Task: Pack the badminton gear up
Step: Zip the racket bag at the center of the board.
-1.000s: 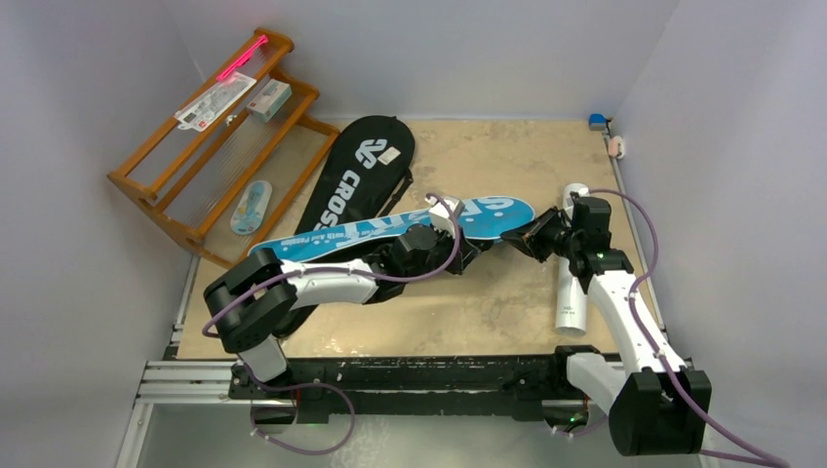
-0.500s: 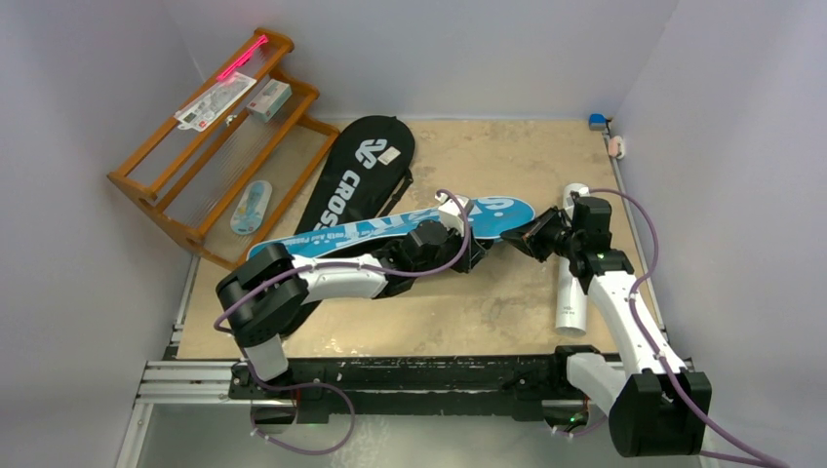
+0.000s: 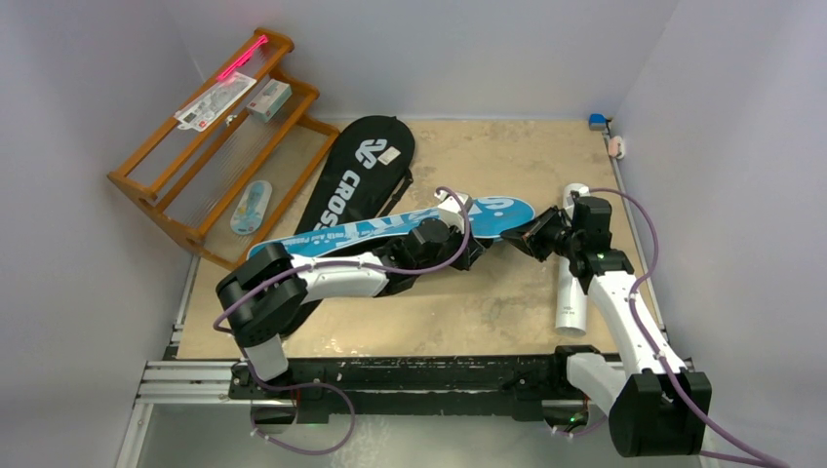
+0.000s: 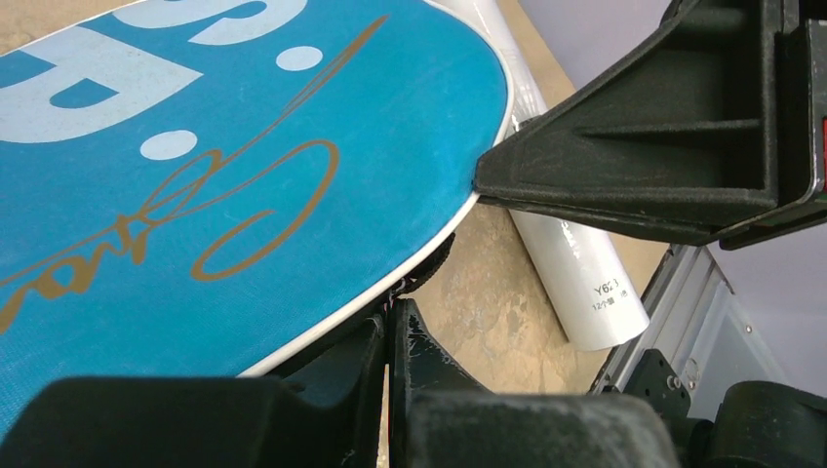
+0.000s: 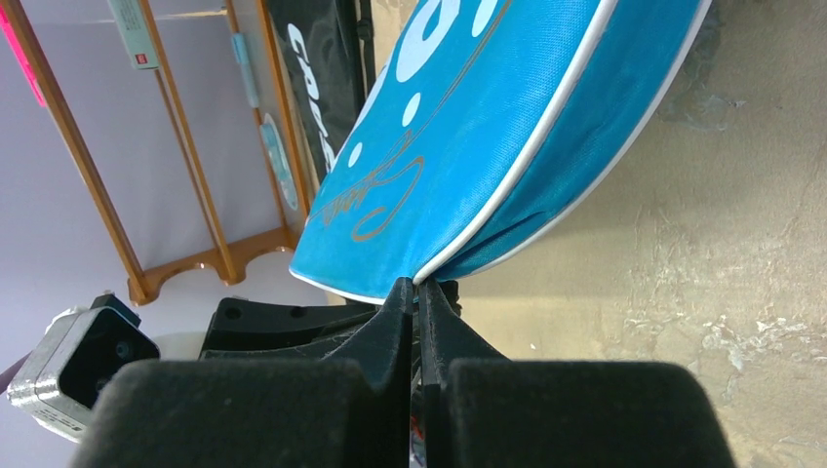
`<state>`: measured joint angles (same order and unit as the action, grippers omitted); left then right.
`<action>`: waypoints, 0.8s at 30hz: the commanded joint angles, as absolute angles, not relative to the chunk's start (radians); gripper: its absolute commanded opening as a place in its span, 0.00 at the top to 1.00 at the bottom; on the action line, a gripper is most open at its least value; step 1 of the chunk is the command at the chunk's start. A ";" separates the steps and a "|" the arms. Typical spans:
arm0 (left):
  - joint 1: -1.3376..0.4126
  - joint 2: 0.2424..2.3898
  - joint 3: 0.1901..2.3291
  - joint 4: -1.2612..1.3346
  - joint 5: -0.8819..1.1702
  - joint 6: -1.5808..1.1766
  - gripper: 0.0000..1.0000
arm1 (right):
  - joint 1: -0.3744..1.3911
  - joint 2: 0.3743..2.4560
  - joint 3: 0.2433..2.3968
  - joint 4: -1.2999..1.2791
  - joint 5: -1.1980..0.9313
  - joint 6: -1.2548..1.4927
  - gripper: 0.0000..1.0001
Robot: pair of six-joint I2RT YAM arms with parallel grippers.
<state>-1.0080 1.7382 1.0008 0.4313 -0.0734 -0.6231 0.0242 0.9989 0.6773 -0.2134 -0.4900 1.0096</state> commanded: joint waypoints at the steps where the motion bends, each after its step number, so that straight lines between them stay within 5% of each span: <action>1: -0.999 1.722 1.046 0.407 -0.139 -0.665 1.00 | 0.028 0.972 0.695 -0.179 -0.528 1.006 1.00; 24: -0.928 1.531 0.913 0.016 -0.135 -0.840 1.00 | 0.004 1.034 0.776 -0.254 -0.219 0.938 1.00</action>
<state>-0.9497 1.6054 0.9737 0.0834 -0.1047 -0.8192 0.0273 1.0203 0.7067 -0.2584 -0.3328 0.9817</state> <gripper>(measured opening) 0.003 0.005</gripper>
